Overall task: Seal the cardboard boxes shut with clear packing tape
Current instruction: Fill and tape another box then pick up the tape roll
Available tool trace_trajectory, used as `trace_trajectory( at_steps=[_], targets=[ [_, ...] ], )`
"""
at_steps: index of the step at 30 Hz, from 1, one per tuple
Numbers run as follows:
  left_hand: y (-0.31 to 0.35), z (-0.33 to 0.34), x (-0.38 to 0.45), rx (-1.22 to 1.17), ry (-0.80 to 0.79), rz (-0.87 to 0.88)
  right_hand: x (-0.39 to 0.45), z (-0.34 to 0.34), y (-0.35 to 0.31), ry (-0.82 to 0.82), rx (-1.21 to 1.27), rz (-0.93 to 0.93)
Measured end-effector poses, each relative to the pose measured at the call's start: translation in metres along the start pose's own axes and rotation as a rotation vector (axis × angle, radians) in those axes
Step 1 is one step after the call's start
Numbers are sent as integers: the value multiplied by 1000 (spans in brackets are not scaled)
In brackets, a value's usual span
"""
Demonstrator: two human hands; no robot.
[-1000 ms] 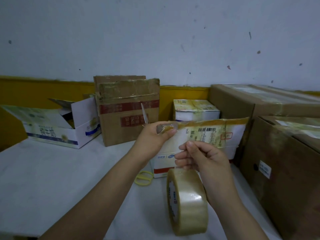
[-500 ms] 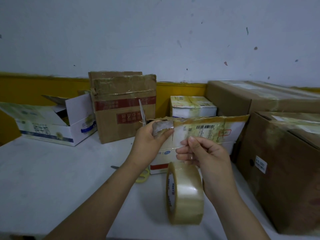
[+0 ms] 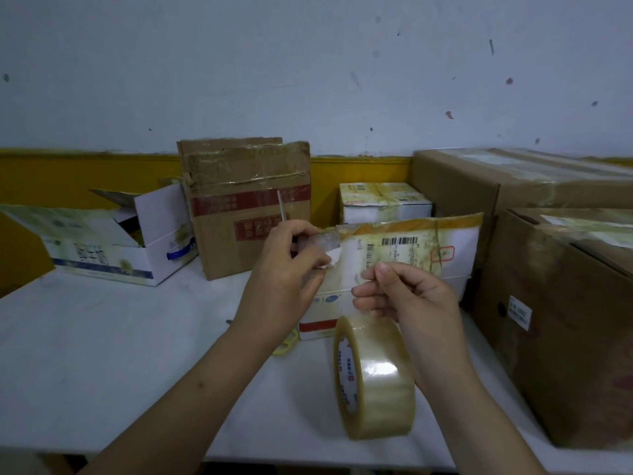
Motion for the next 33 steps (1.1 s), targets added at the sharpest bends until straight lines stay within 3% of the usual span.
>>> trace_trajectory(
  at_steps=[9,18,24,29,33],
  targets=[
    [11,-4,-2,272,69,245,-1,-3,0,21,-11,-2],
    [15,3,7,308,-80,38,-1,-2,0,16,10,-10],
    [8,2,17,418,-70,78,-2,-1,2,14,10,-11],
    [-2,3,24,257,-104,44,-4,-1,2,-3,15,-13],
    [-6,-3,29,149,-89,-124,-6,0,2,-7,9,-27]
  ],
)
Point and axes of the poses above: each hand's wrist, its own x-axis towards the middle knuckle, its own z-axis out of the palm, y = z × x, the point moved 3 cm from there along x, towards the middle knuckle, and after that the axes turned 1 degree about z, right-handed, at the moved point
